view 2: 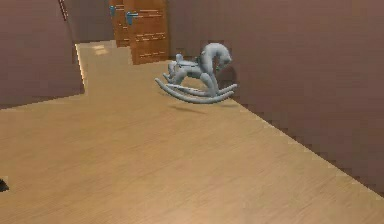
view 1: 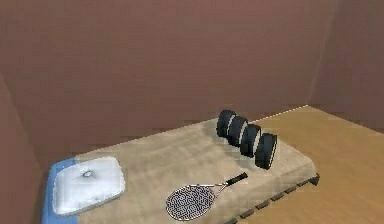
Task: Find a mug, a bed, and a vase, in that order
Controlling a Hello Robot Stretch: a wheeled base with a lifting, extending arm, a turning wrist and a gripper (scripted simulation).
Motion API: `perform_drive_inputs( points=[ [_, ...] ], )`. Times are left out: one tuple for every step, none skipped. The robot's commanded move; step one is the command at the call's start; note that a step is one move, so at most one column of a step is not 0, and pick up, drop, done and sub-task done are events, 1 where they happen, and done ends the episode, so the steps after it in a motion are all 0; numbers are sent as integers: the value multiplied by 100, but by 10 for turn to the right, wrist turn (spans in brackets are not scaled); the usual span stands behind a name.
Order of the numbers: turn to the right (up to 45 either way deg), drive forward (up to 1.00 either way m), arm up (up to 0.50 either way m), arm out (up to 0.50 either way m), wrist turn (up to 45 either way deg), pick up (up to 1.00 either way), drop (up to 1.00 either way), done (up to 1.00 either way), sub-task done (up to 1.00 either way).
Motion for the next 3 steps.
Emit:
perform_drive_inputs(
  points=[
    [0,0,0,0,0,0,0,0,100],
    [450,0,0,0,0,0,0,0,0],
    [240,0,0,0,0,0,0,0,0]
  ],
)
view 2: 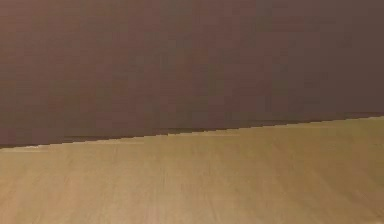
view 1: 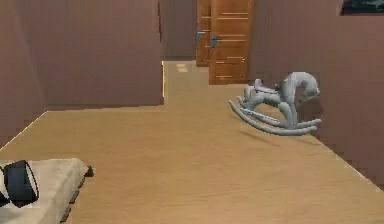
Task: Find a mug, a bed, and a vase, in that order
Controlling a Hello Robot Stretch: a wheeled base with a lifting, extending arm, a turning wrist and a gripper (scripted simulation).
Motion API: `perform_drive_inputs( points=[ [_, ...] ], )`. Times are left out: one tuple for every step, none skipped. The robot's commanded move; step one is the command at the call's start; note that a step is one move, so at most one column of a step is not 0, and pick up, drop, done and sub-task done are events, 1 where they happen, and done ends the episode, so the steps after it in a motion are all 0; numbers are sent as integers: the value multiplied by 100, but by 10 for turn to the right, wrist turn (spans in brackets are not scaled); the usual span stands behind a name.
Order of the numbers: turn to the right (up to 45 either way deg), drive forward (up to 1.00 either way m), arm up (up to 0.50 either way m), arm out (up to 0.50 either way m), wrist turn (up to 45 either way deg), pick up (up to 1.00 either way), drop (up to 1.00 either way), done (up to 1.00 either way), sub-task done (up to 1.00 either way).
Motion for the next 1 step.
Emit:
perform_drive_inputs(
  points=[
    [0,100,0,0,0,0,0,0,0]
  ],
)
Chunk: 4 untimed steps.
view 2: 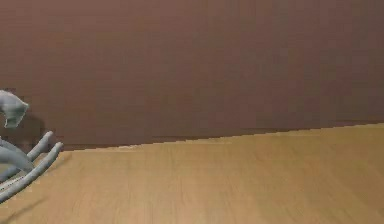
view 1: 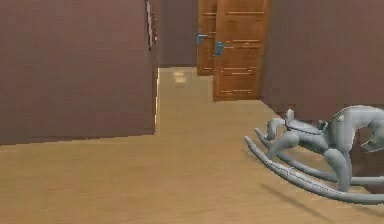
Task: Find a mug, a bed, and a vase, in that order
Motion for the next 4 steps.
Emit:
perform_drive_inputs(
  points=[
    [0,100,0,0,0,0,0,0,0],
    [0,100,0,0,0,0,0,0,0],
    [0,100,0,0,0,0,0,0,0],
    [0,35,0,0,0,0,0,0,0]
  ],
)
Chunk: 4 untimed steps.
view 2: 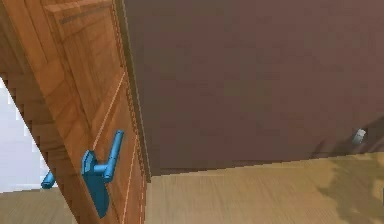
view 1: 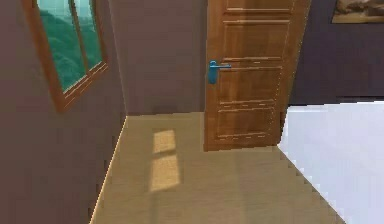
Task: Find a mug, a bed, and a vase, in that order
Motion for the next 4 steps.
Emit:
perform_drive_inputs(
  points=[
    [-60,0,0,0,0,0,0,0,0],
    [0,75,0,0,0,0,0,0,0],
    [450,0,0,0,0,0,0,0,0],
    [420,0,0,0,0,0,0,0,0]
  ],
)
